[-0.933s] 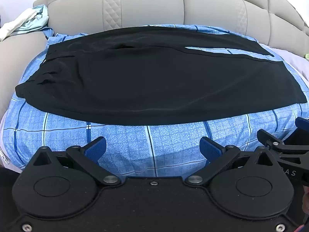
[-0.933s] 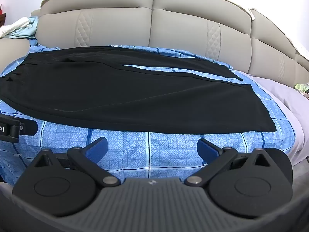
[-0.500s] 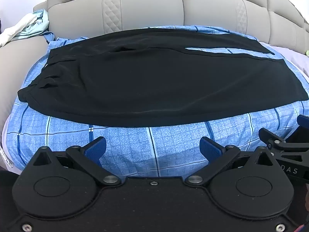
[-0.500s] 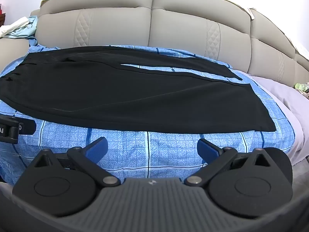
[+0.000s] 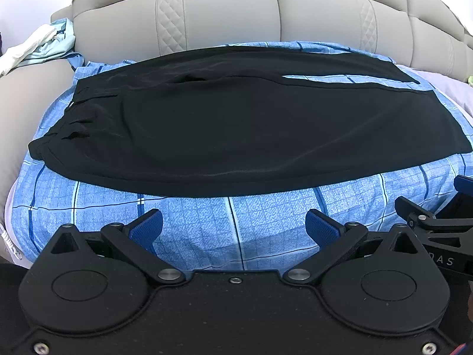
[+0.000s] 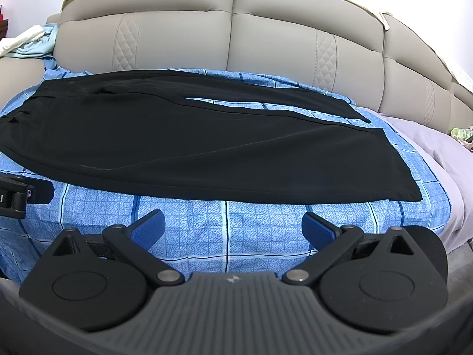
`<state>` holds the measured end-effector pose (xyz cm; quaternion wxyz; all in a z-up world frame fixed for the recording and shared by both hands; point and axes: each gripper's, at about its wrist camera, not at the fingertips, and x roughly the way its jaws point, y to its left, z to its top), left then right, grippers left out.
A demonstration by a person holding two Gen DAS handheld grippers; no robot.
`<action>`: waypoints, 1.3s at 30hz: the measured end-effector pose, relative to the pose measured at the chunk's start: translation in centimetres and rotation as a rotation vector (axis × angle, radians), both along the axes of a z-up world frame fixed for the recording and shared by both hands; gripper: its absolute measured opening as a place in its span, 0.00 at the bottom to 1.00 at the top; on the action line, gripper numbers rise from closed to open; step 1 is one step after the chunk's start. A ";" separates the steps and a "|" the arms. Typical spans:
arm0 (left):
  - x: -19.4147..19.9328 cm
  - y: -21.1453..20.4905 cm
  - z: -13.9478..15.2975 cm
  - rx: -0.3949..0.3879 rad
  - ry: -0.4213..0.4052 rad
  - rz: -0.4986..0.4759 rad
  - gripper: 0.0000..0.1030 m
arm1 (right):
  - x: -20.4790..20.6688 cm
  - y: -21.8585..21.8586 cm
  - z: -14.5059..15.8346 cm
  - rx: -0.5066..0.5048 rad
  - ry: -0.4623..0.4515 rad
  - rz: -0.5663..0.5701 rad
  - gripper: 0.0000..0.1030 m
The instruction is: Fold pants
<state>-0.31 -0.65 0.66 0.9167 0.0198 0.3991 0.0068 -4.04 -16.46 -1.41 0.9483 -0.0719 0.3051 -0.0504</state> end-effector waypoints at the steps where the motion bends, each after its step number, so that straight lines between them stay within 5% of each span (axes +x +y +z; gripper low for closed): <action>1: 0.0 0.0 0.0 0.001 -0.001 0.000 1.00 | 0.0 0.0 0.0 0.000 0.000 0.000 1.00; 39: -0.1 -0.2 0.1 0.001 -0.003 -0.013 1.00 | 0.0 -0.1 0.0 -0.007 -0.001 0.000 1.00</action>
